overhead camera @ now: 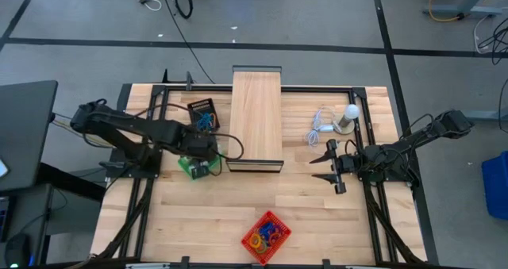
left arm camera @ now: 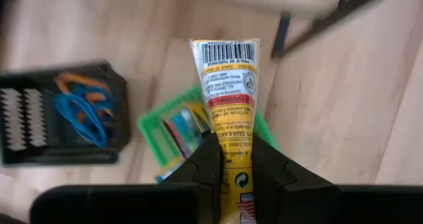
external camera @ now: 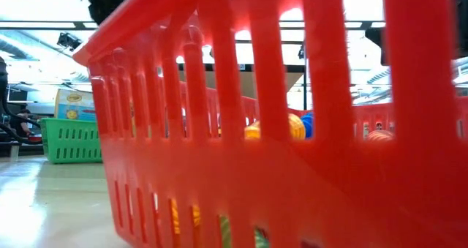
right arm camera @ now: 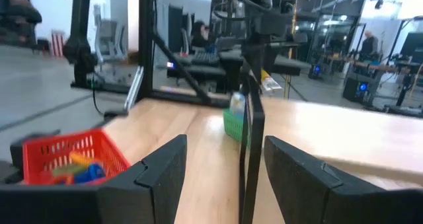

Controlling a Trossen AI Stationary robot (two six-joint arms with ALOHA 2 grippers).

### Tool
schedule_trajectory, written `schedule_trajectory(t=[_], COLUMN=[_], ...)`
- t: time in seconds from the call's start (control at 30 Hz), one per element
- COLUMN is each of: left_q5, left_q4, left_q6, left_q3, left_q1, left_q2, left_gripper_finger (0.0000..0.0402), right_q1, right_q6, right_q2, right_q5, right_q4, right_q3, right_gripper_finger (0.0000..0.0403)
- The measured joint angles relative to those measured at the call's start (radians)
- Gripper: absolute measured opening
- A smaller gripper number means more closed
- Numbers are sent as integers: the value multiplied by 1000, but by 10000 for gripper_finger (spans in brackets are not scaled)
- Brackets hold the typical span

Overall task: Pick & Place Office Desk Supplies
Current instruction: Put the small yellow crayon box into the green basket

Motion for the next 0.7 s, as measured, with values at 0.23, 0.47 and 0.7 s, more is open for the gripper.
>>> schedule_trajectory(t=[0.23,0.47,0.7], left_q5=[-234,-354,-308], left_q4=[16,263,364], left_q6=[-4,88,149], left_q3=[90,85,83], left_q1=[-64,-126,-144], left_q2=[-25,-56,-65], left_gripper_finger=[52,52,52], right_q1=[-16,-149,-225], right_q6=[0,30,-330], right_q2=[7,166,443], right_q5=[-6,-127,-207], right_q4=[57,-104,-519], right_q3=[72,369,703], right_gripper_finger=[210,210,210])
